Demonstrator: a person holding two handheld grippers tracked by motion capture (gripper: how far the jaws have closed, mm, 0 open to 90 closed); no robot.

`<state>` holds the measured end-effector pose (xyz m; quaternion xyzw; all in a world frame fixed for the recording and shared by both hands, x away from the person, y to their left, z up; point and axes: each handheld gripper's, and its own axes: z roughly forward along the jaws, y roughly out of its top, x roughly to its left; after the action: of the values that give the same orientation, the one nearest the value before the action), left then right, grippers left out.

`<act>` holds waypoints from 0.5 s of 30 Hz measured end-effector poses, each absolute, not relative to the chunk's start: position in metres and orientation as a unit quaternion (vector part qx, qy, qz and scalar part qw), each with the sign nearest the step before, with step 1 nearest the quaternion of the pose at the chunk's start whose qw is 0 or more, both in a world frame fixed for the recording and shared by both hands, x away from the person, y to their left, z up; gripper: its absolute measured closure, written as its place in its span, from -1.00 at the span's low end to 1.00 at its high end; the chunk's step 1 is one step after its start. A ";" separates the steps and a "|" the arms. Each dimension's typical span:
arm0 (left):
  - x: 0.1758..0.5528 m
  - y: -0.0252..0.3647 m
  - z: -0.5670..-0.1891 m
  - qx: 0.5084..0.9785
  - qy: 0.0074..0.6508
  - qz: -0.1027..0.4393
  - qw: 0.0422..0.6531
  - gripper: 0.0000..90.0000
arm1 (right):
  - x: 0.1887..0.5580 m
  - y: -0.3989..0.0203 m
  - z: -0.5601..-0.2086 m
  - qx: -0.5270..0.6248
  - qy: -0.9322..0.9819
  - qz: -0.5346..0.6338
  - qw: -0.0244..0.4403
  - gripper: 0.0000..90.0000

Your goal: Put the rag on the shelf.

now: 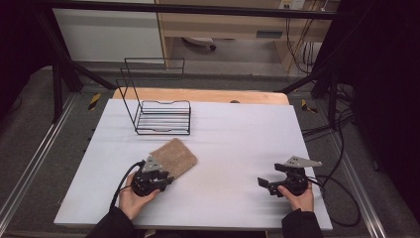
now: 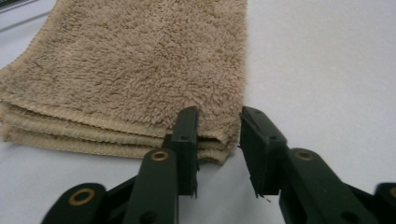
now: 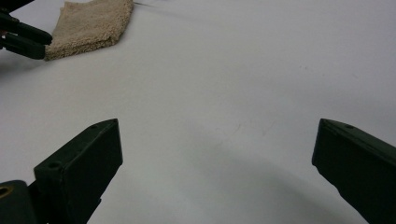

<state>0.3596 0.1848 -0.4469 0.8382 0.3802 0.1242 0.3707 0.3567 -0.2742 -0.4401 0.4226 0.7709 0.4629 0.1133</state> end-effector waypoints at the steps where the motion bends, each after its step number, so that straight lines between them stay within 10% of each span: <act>1: 0.360 0.185 -0.447 0.837 0.383 0.124 0.370 0.56 | 0.357 -0.274 -0.440 0.423 0.771 0.463 0.113 -0.95; 15: 0.362 0.180 -0.447 0.844 0.375 0.133 0.359 0.92 | 0.357 -0.273 -0.440 0.423 0.772 0.461 0.110 -0.95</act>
<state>0.3617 0.1804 -0.4469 0.8445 0.3746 0.1332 0.3589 0.3570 -0.2731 -0.4404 0.4232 0.7718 0.4615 0.1104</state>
